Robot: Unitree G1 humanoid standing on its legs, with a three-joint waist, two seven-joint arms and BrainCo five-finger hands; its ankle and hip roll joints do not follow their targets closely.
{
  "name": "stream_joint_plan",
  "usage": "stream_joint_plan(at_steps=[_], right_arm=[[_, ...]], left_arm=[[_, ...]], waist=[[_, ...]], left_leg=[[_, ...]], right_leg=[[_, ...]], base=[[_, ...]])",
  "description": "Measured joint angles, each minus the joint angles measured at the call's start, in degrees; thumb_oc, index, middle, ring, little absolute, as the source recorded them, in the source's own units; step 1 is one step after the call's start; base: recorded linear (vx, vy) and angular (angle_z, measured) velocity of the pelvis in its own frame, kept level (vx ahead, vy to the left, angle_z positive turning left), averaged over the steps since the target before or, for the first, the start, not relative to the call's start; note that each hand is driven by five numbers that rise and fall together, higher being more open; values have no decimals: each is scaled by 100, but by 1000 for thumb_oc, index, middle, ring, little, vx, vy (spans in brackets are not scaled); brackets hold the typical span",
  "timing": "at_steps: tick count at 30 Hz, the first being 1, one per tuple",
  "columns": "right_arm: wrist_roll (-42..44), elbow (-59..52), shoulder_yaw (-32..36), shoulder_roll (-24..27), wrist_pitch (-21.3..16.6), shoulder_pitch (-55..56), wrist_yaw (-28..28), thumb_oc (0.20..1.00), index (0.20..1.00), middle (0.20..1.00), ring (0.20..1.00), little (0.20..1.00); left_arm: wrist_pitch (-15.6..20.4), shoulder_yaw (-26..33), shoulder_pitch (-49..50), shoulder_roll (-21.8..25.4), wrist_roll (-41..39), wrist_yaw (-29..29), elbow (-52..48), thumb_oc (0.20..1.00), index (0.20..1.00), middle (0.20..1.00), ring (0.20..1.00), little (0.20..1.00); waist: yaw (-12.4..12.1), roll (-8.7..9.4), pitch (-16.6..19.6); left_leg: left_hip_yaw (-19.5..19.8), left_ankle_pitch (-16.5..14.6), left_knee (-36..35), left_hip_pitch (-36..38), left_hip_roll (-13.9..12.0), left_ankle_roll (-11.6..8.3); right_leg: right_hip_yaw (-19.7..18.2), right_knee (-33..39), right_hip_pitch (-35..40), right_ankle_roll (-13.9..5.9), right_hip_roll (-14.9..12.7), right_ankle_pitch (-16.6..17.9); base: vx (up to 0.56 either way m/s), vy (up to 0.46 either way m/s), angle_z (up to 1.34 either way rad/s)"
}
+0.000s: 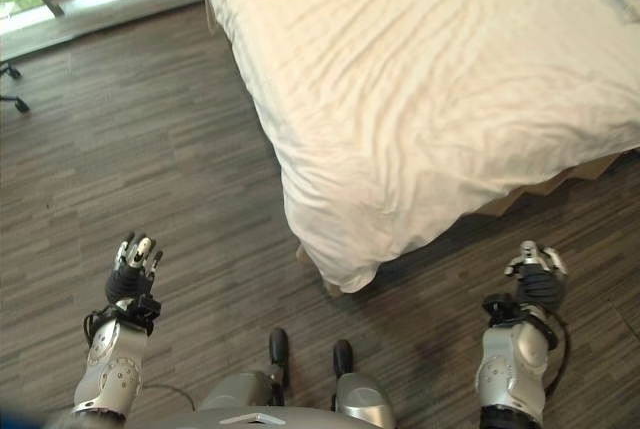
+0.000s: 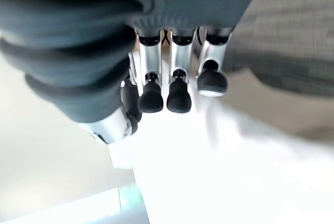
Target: Making the bed.
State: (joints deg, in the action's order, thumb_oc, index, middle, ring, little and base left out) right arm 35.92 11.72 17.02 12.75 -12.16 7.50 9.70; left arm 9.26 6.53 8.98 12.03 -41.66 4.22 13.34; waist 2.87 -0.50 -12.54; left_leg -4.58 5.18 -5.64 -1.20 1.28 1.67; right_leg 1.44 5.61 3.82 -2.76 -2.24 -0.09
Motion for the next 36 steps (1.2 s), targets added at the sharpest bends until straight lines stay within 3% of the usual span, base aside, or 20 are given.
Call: stream_joint_plan(at_steps=[4, 5, 18, 22, 23, 24, 25, 26, 27, 28, 29, 30, 31, 32, 33, 34, 35, 36], right_arm=[[-241, 56, -564, -12, 238, 108, -324, 200, 200, 200, 200, 200], [-394, 72, -808, 9, 344, 129, -396, 1000, 1000, 1000, 1000, 1000], [-912, 46, -736, -61, 456, 412, -480, 1000, 1000, 1000, 1000, 1000], [-899, 79, -624, -15, 415, 387, -469, 1000, 1000, 1000, 1000, 1000], [-900, 106, -651, 36, 408, 245, -485, 1000, 1000, 1000, 1000, 1000], [-906, 156, -767, 120, 408, 83, -506, 1000, 1000, 1000, 1000, 1000], [-913, 236, -872, 228, 438, -84, -528, 1000, 1000, 1000, 1000, 1000], [-913, 194, -860, 222, 422, -235, -522, 1000, 1000, 1000, 1000, 1000], [-885, 27, -835, 190, 336, -290, -497, 1000, 1000, 1000, 1000, 1000], [-858, 19, -836, 198, 320, -394, -500, 1000, 1000, 1000, 1000, 1000], [-840, 14, -835, 203, 311, -434, -510, 1000, 1000, 1000, 1000, 1000], [-839, 0, -838, 228, 331, -384, -530, 1000, 1000, 1000, 1000, 1000], [-841, 16, -867, 256, 348, -354, -531, 1000, 1000, 1000, 1000, 1000], [-854, -63, -875, 250, 346, -336, -549, 1000, 1000, 1000, 1000, 1000], [-858, -117, -853, 267, 349, -327, -546, 1000, 1000, 1000, 1000, 1000], [-883, -169, -610, 352, 355, -85, -494, 1000, 1000, 1000, 1000, 1000], [-891, -145, -485, 277, 362, -26, -476, 1000, 1000, 1000, 1000, 1000], [-884, -102, -507, 177, 346, -34, -426, 1000, 1000, 1000, 1000, 1000]], left_arm=[[-60, -140, 50, -85, 27, -23, 8, 1000, 1000, 1000, 1000, 1000], [-91, -243, 87, -89, 29, -46, 69, 1000, 1000, 1000, 1000, 1000], [-114, -302, 239, -78, 467, -87, 94, 1000, 1000, 1000, 1000, 1000], [-91, -103, 93, 132, 476, -82, 18, 1000, 1000, 1000, 1000, 1000], [-72, -89, -22, 228, 477, -78, -41, 1000, 1000, 1000, 1000, 1000], [-56, -18, 15, 227, 473, -72, -130, 1000, 1000, 1000, 1000, 1000], [-39, 81, 51, 149, 468, -72, -122, 1000, 1000, 1000, 1000, 1000], [-41, 154, 72, 97, 467, -65, -108, 1000, 1000, 1000, 1000, 1000], [-20, 80, -10, 48, 467, -79, -149, 1000, 1000, 1000, 1000, 1000], [34, 54, -5, -16, 466, -80, -214, 1000, 1000, 1000, 1000, 1000], [43, 43, -58, 4, 466, -114, -214, 1000, 1000, 1000, 1000, 1000], [37, -68, -306, -9, 437, -133, -180, 1000, 1000, 1000, 1000, 1000], [49, -184, -365, 20, 412, -153, -250, 1000, 1000, 1000, 1000, 1000], [58, -348, -463, 124, 397, -202, -407, 1000, 1000, 1000, 1000, 1000], [55, -455, -542, 143, 397, -237, -404, 1000, 1000, 1000, 1000, 1000], [101, -665, -973, 91, 409, -368, -343, 1000, 1000, 1000, 1000, 1000], [127, -779, -1181, 89, 390, -346, -292, 1000, 1000, 1000, 1000, 1000], [183, -814, -1182, 171, 371, -335, -274, 1000, 1000, 1000, 1000, 1000]], waist=[[-36, -66, 135], [-49, -90, 152], [-126, -160, 310], [-154, -5, 136], [-166, 133, -79], [-231, 206, -159], [-467, 282, -177], [-504, 243, -161], [-322, 179, -150], [-282, 167, -151], [-276, 206, -148], [-66, 103, -110], [-39, 153, -80], [38, 266, -105], [126, 256, -110], [393, 256, -120], [591, 384, -162], [531, 450, -163]], left_leg=[[-6, -1, 0, 63, 1, 3], [-25, 1, -1, 126, -3, 6], [6, -1, 25, 241, -27, 5], [184, -126, 1102, -413, -14, -190], [494, -134, 1998, -879, 126, -257], [1203, -224, 2550, -1080, 263, -365], [2029, -514, 3112, -1131, 350, -480], [2485, -774, 3591, -1071, 266, -561], [2841, -1032, 3877, -789, -16, -717], [3073, -1237, 3886, -514, 9, -606], [3071, -1399, 3737, -347, -42, -564], [3025, -1677, 3697, -302, -57, -597], [2911, -1888, 3258, -111, -81, -494], [2658, -2051, 2505, 172, -40, -332], [2554, -1941, 2219, 176, -72, -296], [2469, -2217, 1959, 221, 158, -446], [2351, -2246, 2121, 73, 464, -285], [2003, -2127, 2034, -19, 579, -203]], right_leg=[[-3, 0, 66, -2, -4, -1], [-12, 1, 123, -1, -1, 0], [-28, -52, 225, -21, 24, -61], [-45, -587, -204, 136, 6, -234], [-172, -789, -364, 139, -52, -252], [-422, -879, -453, 97, -72, -262], [-918, -962, -551, 149, -48, -275], [-1205, -971, -559, 130, 62, -215], [-1530, -1114, -683, -41, 231, -155], [-1897, -1195, -766, -134, 312, -142], [-2139, -1234, -864, -126, 308, -133], [-2445, -1292, -999, -317, 396, -51], [-2855, -1317, -1143, -386, 462, 48], [-3344, -1092, -1314, -570, 318, 323], [-3352, -1002, -1378, -645, 224, 381], [-3313, -931, -1619, -839, -69, 478], [-3389, -857, -1701, -1038, -188, 690], [-3232, -674, -1902, -1031, -307, 1168]], base=[[0, 0, 0], [0, 0, 0], [-10, -19, 0], [-210, -11, 2], [-23, 183, -37], [24, 146, -122], [81, 186, -175], [45, 277, -206], [41, 428, -182], [-44, 507, -180], [-255, 678, -159], [-398, 713, -159], [-372, 523, -198], [-360, 378, -174], [-409, 376, -134], [-615, 529, -38], [-633, 500, -76], [-645, 482, -166]])
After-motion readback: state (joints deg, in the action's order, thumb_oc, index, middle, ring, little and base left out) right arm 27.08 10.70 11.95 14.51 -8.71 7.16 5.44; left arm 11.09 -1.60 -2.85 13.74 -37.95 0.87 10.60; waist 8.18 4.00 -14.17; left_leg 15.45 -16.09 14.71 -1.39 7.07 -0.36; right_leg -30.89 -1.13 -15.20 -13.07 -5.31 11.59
